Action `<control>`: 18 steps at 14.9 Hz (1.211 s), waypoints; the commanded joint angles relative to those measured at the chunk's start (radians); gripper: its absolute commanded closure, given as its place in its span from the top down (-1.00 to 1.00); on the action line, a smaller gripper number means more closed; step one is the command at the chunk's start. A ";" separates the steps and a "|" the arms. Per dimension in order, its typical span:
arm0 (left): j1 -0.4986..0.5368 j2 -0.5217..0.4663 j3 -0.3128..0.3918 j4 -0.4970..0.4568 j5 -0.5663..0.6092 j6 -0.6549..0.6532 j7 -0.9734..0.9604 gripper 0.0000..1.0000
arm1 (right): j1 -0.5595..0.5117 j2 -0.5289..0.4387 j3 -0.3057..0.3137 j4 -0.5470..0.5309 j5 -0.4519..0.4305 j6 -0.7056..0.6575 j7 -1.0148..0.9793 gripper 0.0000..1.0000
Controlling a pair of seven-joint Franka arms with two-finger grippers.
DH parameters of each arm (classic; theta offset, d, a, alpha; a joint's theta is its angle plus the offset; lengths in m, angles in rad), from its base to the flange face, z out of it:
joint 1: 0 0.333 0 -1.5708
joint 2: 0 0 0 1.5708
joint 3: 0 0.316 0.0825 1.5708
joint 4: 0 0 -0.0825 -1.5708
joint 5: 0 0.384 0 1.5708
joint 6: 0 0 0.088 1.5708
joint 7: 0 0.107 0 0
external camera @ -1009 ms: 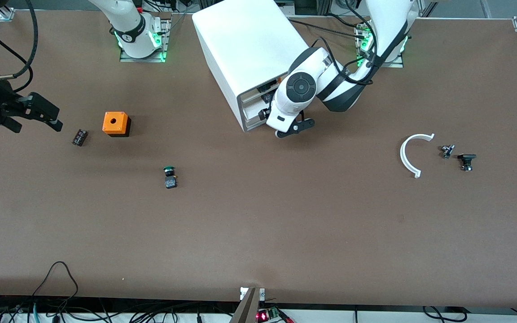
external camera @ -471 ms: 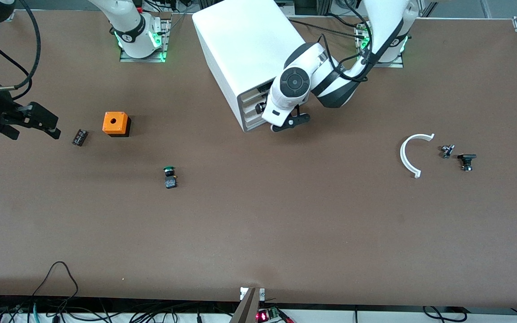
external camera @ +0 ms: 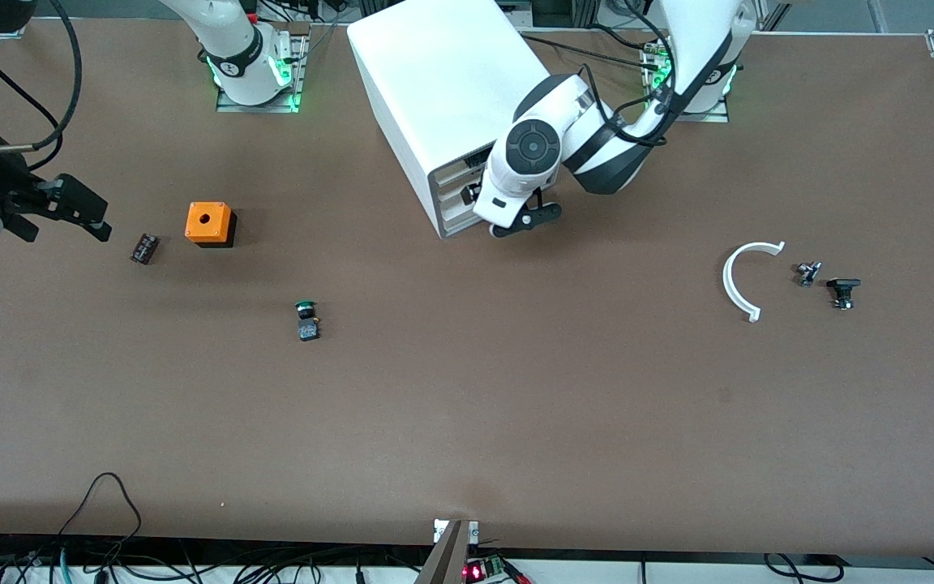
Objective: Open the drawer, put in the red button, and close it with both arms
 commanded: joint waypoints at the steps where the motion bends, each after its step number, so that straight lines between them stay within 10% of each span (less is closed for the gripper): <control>1: 0.067 -0.026 -0.004 0.092 0.048 -0.133 0.075 1.00 | -0.004 -0.025 0.006 -0.031 -0.007 0.010 0.000 1.00; 13: 0.350 -0.070 -0.004 0.546 0.314 -0.668 0.954 1.00 | -0.004 -0.025 0.003 -0.027 -0.007 0.012 -0.002 1.00; 16: 0.337 -0.154 0.116 0.525 0.281 -0.662 1.131 1.00 | -0.004 -0.025 0.003 -0.027 -0.005 0.012 -0.002 1.00; 18: 0.210 -0.243 0.350 0.438 0.187 -0.628 1.212 1.00 | -0.004 -0.025 0.003 -0.027 -0.007 0.012 -0.002 1.00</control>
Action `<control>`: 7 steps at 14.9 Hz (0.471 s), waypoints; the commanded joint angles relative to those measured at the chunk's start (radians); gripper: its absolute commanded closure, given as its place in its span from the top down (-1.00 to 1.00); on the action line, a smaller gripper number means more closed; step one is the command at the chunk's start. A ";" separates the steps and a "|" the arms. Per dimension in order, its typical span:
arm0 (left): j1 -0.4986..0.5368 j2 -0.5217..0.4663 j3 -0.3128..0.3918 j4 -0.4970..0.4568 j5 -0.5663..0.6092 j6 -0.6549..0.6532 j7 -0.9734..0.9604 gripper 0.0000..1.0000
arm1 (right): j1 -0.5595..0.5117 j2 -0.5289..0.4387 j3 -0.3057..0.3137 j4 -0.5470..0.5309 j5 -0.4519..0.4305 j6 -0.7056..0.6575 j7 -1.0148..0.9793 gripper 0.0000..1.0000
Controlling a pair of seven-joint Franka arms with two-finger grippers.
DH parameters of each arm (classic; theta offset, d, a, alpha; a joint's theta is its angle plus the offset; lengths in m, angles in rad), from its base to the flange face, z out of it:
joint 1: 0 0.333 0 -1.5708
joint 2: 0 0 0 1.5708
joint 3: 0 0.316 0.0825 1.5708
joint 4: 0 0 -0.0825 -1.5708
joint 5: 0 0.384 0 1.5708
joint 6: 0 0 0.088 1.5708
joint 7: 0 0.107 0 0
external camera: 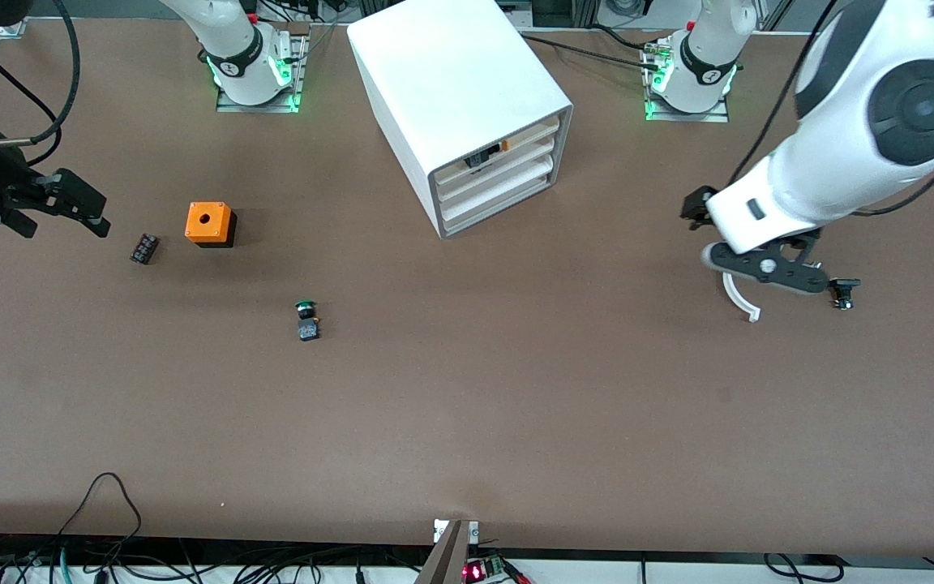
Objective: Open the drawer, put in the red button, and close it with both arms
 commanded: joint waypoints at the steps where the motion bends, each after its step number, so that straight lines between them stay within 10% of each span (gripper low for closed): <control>1: -0.119 -0.163 0.259 -0.174 -0.097 0.079 0.126 1.00 | -0.004 -0.020 0.003 -0.020 -0.005 0.010 -0.002 1.00; 4: -0.129 -0.342 0.374 -0.456 -0.119 0.331 0.146 1.00 | -0.004 -0.020 0.003 -0.020 -0.007 0.010 -0.002 1.00; 7: -0.141 -0.360 0.416 -0.462 -0.148 0.370 0.142 1.00 | -0.004 -0.020 0.003 -0.020 -0.007 0.010 -0.002 1.00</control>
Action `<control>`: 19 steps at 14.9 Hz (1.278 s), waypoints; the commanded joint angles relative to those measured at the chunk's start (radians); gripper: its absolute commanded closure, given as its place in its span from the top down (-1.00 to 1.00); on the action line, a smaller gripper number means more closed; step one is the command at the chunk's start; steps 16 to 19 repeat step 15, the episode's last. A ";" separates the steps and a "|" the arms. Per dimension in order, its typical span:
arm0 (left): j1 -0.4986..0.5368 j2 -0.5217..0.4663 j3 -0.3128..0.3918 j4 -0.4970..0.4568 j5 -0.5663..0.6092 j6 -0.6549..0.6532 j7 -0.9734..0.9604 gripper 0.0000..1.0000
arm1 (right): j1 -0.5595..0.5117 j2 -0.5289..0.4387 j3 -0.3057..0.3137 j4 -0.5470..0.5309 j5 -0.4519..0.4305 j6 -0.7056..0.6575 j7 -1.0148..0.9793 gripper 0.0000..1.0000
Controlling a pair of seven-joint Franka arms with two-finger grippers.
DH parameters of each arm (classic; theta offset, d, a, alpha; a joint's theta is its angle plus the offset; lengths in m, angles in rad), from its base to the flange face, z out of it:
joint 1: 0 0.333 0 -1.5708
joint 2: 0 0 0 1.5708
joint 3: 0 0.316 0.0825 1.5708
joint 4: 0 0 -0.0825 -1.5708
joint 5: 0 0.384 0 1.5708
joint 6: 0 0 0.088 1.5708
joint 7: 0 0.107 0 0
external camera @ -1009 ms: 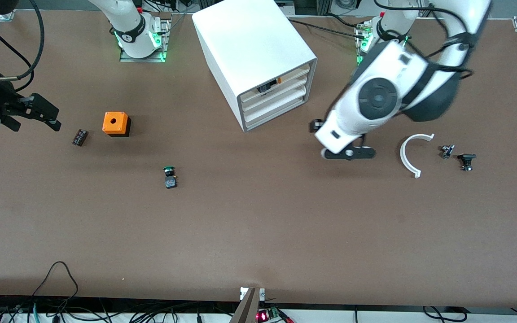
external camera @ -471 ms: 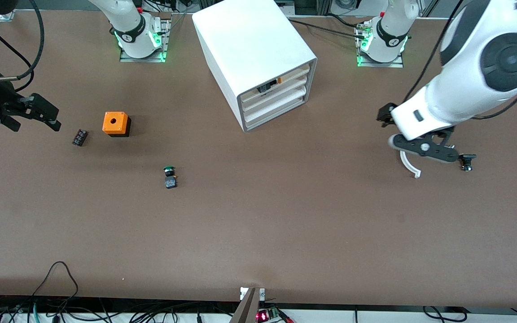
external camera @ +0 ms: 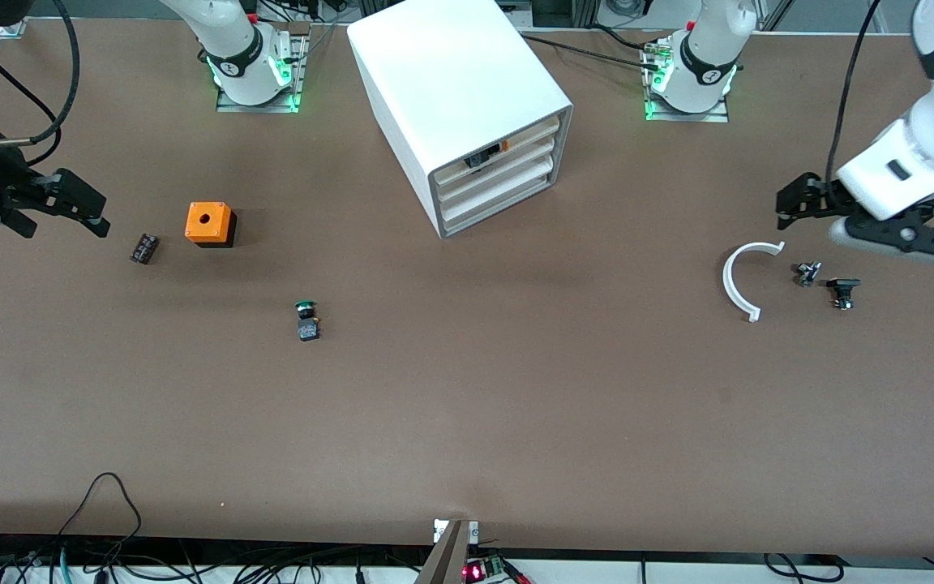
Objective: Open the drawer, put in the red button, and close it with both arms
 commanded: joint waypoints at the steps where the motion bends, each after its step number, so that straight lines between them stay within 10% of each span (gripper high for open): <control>1: -0.034 -0.063 0.027 -0.064 -0.014 0.033 0.010 1.00 | -0.004 -0.020 0.003 -0.020 -0.007 0.010 -0.002 1.00; 19: -0.027 0.009 0.015 0.085 -0.014 -0.142 -0.019 1.00 | -0.004 -0.020 0.003 -0.020 -0.007 0.008 -0.008 1.00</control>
